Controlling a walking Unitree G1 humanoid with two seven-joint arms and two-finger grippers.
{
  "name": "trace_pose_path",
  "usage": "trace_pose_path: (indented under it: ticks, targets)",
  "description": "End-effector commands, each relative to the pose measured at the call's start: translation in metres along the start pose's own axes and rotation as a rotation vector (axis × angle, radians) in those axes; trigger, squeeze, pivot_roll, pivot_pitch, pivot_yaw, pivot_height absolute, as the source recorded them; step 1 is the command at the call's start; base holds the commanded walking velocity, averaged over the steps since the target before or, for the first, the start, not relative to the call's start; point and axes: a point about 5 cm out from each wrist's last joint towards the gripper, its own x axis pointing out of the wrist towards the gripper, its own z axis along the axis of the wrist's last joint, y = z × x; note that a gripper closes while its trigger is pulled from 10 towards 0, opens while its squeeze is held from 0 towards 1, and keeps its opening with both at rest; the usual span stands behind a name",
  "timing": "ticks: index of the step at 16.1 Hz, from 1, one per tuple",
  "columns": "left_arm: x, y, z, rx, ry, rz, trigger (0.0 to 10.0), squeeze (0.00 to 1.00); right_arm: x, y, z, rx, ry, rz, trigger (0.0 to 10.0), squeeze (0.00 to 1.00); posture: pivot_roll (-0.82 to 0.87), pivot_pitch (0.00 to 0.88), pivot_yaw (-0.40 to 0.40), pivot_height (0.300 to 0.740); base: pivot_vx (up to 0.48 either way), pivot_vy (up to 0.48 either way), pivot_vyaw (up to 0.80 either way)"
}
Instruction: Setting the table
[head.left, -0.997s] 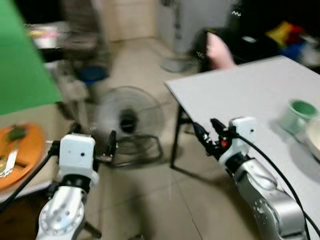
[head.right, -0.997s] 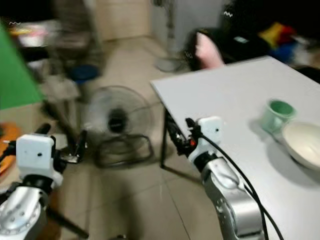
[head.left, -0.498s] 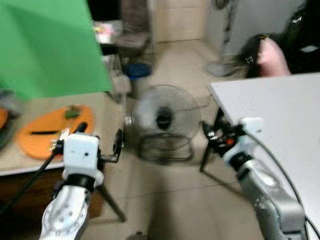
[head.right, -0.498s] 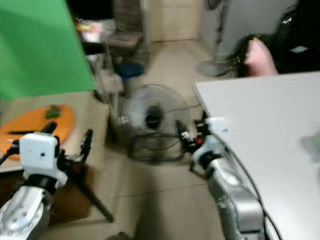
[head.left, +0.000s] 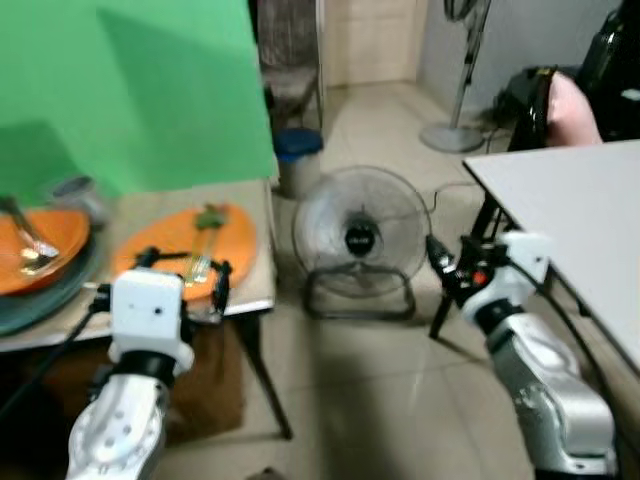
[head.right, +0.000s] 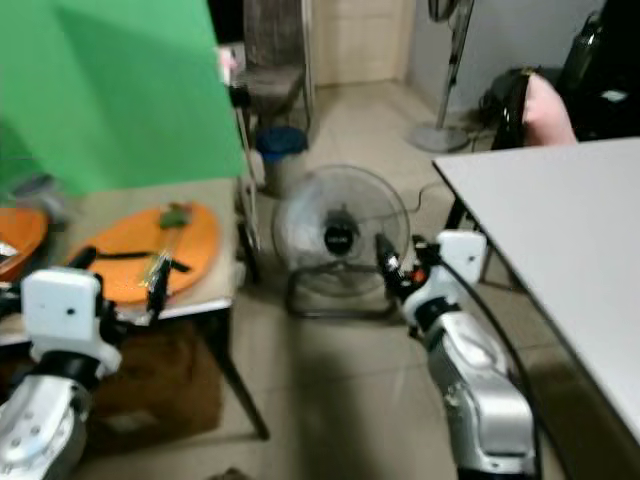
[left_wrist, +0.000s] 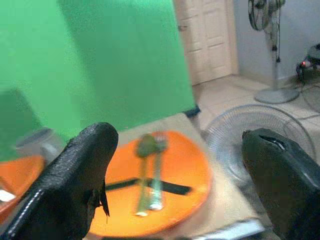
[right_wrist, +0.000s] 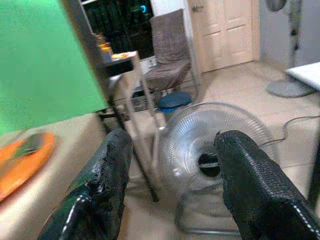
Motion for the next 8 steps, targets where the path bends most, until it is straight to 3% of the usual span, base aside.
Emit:
trace_pose_path:
  ticks: [1, 3, 8]
  targets:
    - [0.0, 0.005, -0.001, 0.02, 0.006, 0.015, 10.0, 0.0, 0.004, 0.014, 0.001, 0.004, 0.022, 0.081, 10.0, 0.0, -0.02, 0.0, 0.031, 0.74, 0.0, 0.428, 0.0]
    - [0.0, 0.007, -0.001, 0.024, 0.007, 0.018, 10.0, 0.0, 0.007, 0.022, 0.001, 0.024, 0.053, 0.131, 10.0, 0.0, -0.01, 0.0, 0.023, 0.74, 0.0, 0.426, 0.0]
    - [-0.003, 0.003, -0.004, -0.015, 0.033, 0.019, 10.0, 0.0, 0.008, 0.032, -0.006, 0.032, 0.12, 0.213, 10.0, 0.0, 0.0, 0.0, 0.014, 0.74, 0.0, 0.0, 0.0]
